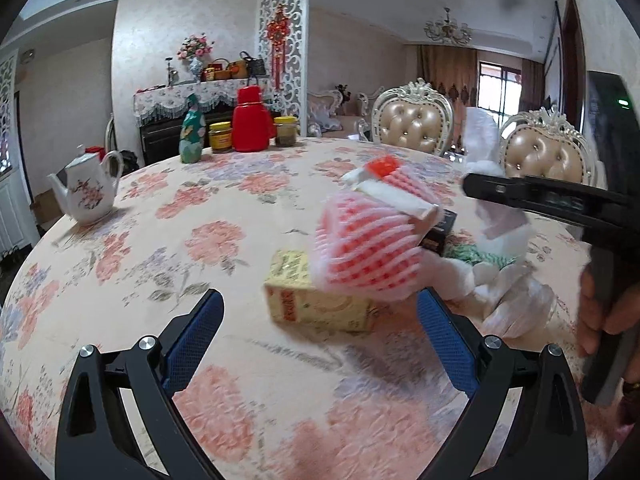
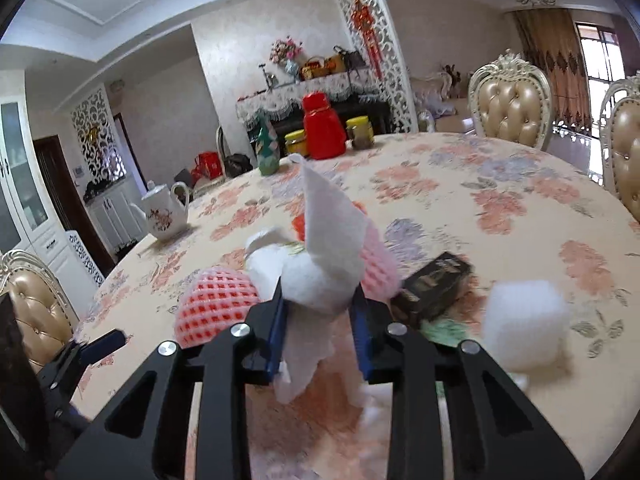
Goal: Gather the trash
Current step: 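Grasp white tissue with the right tool while the left tool grasps the red foam net, then carry tissue and net to the bin while the right tool opens releasing the tissue, then open the left tool to drop the red foam net into the bin, then move both open tools back over the table, then grasp a crumpled white tissue with the right tool, then grasp the yellow medicine box with the left tool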
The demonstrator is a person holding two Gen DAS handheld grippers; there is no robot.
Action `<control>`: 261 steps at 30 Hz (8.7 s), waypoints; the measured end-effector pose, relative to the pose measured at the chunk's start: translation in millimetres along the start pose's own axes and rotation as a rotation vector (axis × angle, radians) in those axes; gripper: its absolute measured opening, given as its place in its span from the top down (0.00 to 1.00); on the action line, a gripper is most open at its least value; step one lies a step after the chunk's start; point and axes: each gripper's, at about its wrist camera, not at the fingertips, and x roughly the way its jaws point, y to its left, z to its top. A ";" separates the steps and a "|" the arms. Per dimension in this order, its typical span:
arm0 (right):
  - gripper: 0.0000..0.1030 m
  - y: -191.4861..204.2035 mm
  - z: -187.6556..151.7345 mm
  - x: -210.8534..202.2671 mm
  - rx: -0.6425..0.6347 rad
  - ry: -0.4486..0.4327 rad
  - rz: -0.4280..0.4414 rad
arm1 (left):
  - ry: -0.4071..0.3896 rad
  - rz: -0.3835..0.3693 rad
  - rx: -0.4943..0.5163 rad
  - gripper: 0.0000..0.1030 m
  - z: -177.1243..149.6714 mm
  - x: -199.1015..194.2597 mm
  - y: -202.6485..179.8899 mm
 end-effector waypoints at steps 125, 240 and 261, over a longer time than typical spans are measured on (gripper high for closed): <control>0.39 -296.7 -182.9 -376.4 0.379 -0.159 -0.800 | 0.059 -0.820 0.317 0.17 2.1 20.0 -490.9; 0.70 -29.9 -46.7 -58.4 -0.016 0.023 0.006 | 0.324 0.220 -0.084 0.09 8.9 81.0 3.5; 0.70 14.1 -99.2 -112.4 -0.065 0.059 -0.088 | 0.152 0.007 0.019 0.47 -37.0 -8.1 -32.6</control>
